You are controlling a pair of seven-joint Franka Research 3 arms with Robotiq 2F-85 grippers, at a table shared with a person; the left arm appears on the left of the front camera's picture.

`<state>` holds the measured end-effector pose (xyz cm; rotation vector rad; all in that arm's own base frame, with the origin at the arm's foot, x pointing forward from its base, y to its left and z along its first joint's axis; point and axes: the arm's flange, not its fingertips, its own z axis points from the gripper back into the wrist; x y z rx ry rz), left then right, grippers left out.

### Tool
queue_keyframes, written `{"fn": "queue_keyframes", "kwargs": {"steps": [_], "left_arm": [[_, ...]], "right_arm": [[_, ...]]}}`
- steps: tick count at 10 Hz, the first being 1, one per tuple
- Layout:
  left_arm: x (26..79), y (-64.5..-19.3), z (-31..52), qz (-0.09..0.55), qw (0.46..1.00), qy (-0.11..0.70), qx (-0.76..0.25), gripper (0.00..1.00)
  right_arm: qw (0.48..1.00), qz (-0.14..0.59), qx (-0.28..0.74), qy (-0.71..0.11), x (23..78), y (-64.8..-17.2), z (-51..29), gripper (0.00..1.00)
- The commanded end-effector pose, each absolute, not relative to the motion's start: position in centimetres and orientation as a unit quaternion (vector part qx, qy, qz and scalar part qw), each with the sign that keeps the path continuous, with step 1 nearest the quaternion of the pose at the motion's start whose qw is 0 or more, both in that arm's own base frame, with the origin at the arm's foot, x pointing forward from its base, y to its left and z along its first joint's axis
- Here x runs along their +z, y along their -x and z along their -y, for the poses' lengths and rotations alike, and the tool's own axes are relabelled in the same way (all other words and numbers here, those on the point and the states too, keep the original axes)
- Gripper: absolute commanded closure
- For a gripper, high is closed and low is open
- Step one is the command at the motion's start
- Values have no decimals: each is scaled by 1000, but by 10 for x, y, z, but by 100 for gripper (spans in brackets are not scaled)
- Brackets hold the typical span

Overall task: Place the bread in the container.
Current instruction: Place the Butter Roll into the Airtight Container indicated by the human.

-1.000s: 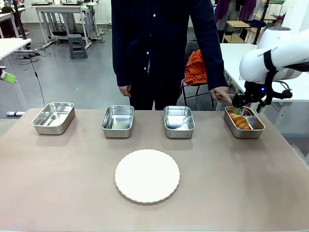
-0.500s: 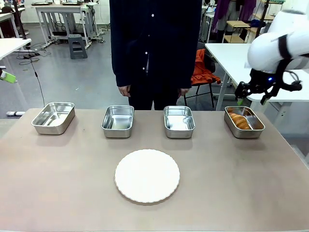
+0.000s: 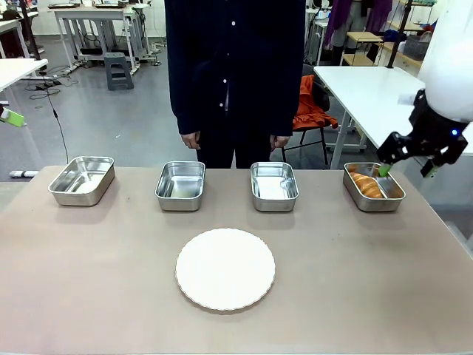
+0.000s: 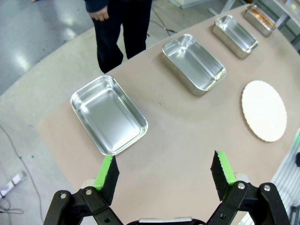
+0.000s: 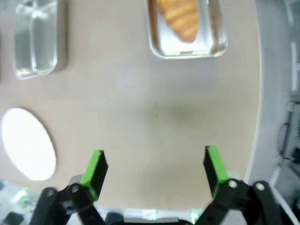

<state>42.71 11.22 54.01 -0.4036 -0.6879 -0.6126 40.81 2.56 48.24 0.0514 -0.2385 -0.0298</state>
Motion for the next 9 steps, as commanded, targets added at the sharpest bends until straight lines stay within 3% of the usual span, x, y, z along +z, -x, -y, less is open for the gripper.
{"fn": "queue_keyframes", "kwargs": {"steps": [1,4,5,9], "left_arm": [[540,-426,-112,332,877,193,-290,0],[540,-426,-112,332,877,193,-290,0],[540,-426,-112,332,877,193,-290,0],[540,-426,-112,332,877,193,-290,0]], "right_arm": [[992,111,22,-54,466,-383,-27,0],[993,66,75,-61,454,-377,-31,0],[994,103,21,-42,459,-373,-35,0],[994,103,21,-42,459,-373,-35,0]]}}
